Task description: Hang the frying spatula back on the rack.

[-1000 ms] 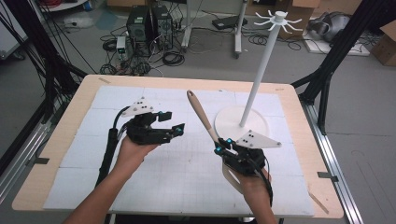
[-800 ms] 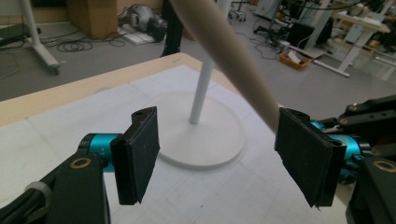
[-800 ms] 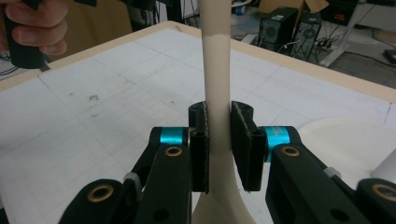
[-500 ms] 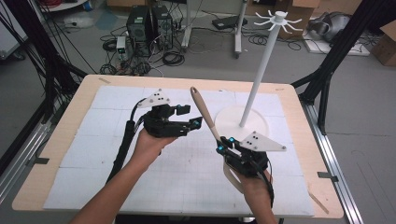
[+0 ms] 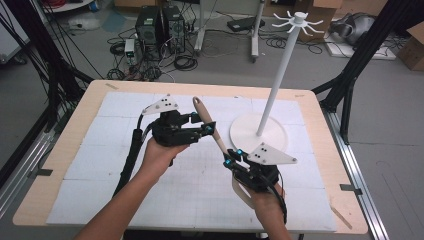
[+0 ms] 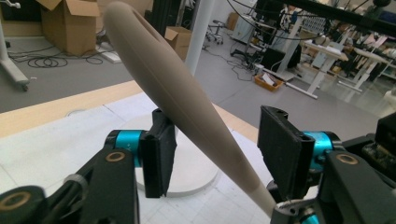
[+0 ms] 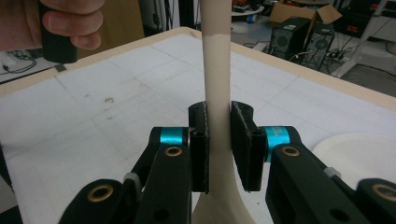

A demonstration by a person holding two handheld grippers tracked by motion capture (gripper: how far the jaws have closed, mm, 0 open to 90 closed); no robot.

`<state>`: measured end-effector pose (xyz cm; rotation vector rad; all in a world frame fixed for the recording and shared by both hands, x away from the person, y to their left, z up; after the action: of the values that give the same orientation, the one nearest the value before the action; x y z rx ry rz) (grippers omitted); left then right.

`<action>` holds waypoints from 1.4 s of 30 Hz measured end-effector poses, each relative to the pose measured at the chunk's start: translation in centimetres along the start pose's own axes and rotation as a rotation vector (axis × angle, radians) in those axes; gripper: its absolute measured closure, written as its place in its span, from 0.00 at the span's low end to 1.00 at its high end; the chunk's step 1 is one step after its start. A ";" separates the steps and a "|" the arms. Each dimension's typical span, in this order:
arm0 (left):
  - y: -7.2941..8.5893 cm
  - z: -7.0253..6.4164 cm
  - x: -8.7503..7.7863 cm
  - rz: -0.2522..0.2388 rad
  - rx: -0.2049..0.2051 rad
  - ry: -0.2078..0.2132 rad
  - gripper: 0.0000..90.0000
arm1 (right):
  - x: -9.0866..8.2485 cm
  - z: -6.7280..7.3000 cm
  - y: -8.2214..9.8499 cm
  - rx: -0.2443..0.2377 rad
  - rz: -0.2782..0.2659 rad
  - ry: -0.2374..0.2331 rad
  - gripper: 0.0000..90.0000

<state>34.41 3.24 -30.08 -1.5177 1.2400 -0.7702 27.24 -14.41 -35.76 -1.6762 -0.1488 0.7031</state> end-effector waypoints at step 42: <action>-1.0 -3.0 -1.4 -0.048 0.010 0.201 0.82 | 0.2 0.3 -0.5 0.032 -0.115 -0.282 0.46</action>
<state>31.65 3.71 -28.10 -1.4947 1.3479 -0.9785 27.41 -13.96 -35.41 -1.5193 -0.4278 0.8478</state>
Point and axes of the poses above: each handheld gripper's, and its own axes: x roughly forward along the jaws, y roughly out of its underside, z roughly to its left, the point moved 5 cm from there along x, roughly forward along the jaws, and after that the axes turned 13 degrees about y, right-handed, at the moved point
